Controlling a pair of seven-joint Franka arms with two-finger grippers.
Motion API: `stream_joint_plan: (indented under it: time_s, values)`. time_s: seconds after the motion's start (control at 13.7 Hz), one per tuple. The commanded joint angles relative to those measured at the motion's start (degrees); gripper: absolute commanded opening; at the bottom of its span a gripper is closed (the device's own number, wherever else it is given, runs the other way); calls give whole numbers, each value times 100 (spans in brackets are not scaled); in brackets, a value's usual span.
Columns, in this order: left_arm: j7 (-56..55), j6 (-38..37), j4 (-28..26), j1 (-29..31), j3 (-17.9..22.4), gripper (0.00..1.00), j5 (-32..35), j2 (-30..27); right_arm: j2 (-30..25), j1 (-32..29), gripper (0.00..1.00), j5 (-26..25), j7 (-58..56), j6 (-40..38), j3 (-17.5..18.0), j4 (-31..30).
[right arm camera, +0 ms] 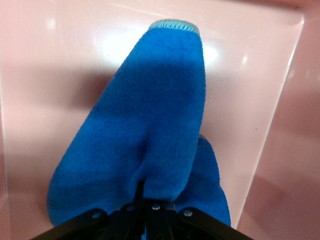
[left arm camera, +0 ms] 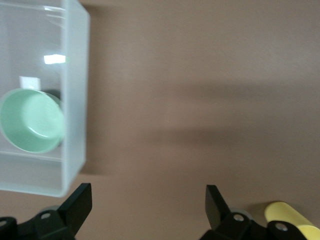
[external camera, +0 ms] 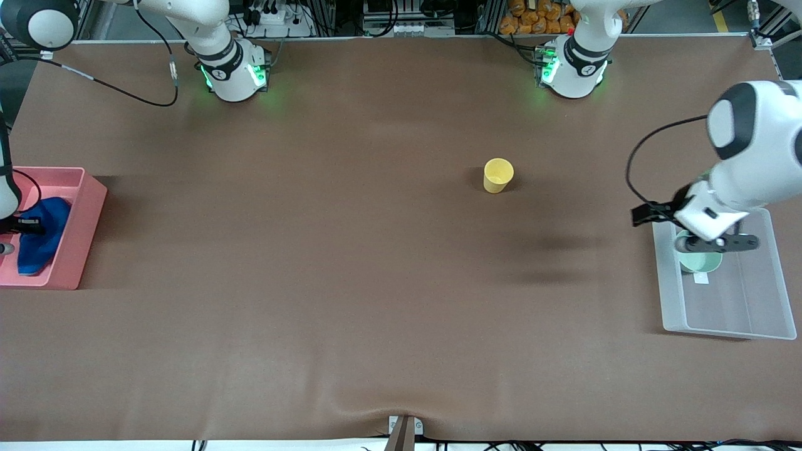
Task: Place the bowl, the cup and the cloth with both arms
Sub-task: 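Move the left gripper to the yellow cup while the right gripper withdraws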
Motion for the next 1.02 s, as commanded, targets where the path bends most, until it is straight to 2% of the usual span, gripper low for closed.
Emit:
stream_joint_plan:
  time_s: [0.0, 0.29, 0.44, 0.51, 0.58, 0.66, 0.8, 0.95]
  values:
    - [-342, -50, -463, 51, -374, 100, 149, -386, 14, -74, 0, 91, -130, -63, 103, 89]
    - [-1203, -50, -1053, 68, -1322, 100, 149, -633, -240, 100, 0, 91, -165, -457, 121, 150]
    - [-1257, -24, -1281, 69, -1561, 100, 123, -642, -556, 320, 3, 91, -157, -826, 121, 151]
    - [-1292, 37, -1474, 69, -1684, 100, 97, -711, -732, 425, 23, 82, -165, -959, 112, 151]
    - [-1388, 203, -1763, 69, -1780, 100, 79, -816, -934, 514, 86, 47, -191, -1073, 112, 159]
    - [-1476, 457, -2079, 77, -1886, 100, -52, -991, -1145, 558, 100, 73, -235, -1266, 121, 151]
    - [-1521, 696, -2450, 77, -2132, 100, -333, -1142, -1558, 846, 100, 82, -192, -1740, 112, 247]
    - [-1896, 898, -2591, 77, -2378, 100, -378, -1134, -1919, 1067, 100, 91, -148, -2048, 121, 291]
